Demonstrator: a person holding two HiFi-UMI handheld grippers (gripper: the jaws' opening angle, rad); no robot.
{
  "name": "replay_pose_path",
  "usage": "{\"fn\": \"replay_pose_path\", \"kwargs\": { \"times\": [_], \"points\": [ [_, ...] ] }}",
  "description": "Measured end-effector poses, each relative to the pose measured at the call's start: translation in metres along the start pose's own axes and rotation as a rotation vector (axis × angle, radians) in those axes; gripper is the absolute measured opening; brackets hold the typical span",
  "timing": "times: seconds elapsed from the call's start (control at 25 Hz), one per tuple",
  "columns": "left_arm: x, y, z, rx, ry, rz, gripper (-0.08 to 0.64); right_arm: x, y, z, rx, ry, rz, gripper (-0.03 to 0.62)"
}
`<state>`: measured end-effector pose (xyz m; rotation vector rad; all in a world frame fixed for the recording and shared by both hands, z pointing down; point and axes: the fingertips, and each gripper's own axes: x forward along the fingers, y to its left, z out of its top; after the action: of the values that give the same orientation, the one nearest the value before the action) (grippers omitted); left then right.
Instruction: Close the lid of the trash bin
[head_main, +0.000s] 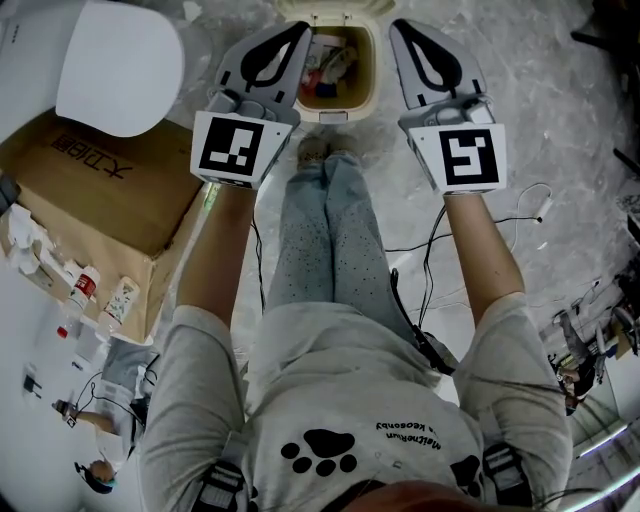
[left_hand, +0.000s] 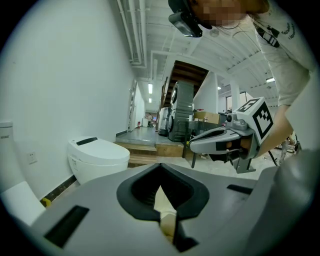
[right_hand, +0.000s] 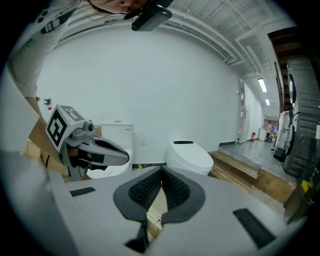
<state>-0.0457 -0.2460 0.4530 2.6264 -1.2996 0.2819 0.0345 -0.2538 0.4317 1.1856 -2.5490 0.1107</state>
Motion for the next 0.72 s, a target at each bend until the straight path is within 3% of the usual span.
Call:
{"fn": "replay_pose_path", "kwargs": {
  "times": [0.2, 0.32, 0.72],
  "points": [
    [0.005, 0.011, -0.009, 0.008, 0.006, -0.001, 0.018, 0.009, -0.001, -0.02, -0.026, 0.075, 0.012, 0.032],
    [0.01, 0.017, -0.022, 0.038, 0.064, -0.016, 0.02, 0.018, -0.004, -0.029, -0.013, 0.088, 0.024, 0.032],
    [0.026, 0.043, -0.057, 0.086, 0.18, -0.031, 0.021, 0.041, -0.009, -0.055, -0.104, 0.168, 0.09, 0.034]
  ]
}}
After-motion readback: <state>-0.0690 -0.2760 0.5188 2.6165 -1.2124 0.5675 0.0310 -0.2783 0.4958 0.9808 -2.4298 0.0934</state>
